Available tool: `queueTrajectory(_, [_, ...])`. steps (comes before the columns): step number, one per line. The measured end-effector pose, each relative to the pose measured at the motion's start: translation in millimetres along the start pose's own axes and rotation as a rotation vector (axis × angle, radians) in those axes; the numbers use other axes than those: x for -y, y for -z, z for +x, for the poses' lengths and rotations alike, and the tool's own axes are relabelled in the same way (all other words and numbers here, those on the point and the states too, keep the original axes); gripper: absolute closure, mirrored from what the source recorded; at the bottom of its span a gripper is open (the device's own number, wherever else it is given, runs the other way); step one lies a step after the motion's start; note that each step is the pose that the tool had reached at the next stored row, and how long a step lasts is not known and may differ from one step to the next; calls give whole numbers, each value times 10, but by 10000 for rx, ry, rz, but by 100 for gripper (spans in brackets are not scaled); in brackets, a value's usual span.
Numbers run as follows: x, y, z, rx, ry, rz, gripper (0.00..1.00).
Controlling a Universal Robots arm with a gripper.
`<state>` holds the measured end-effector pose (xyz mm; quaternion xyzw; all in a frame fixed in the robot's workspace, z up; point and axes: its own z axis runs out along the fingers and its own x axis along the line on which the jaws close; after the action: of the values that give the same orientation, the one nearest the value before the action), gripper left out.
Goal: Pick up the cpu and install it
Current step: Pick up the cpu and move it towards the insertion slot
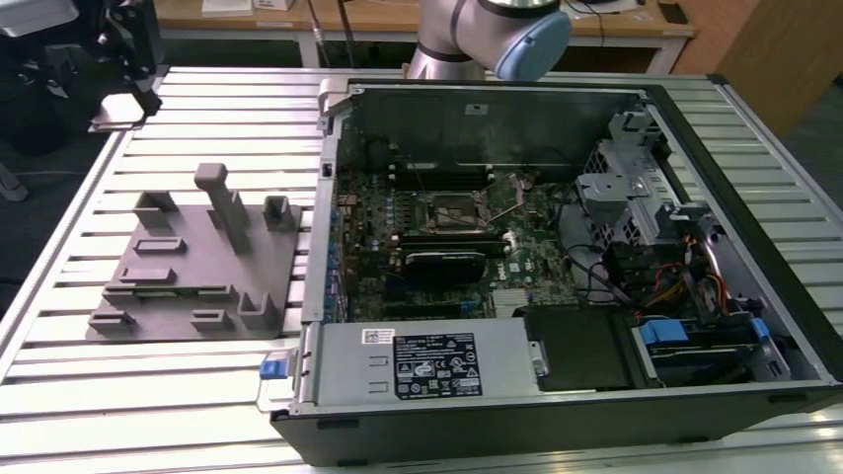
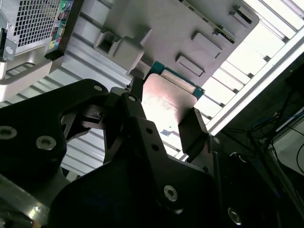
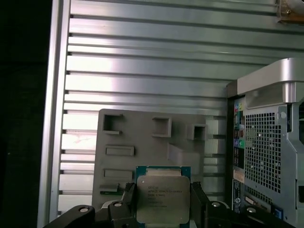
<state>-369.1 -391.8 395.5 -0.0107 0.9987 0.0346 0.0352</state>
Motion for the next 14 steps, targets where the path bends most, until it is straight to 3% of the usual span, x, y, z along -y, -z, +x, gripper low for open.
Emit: queueTrajectory(14, [-29, -19, -241, 0, 0, 0, 46])
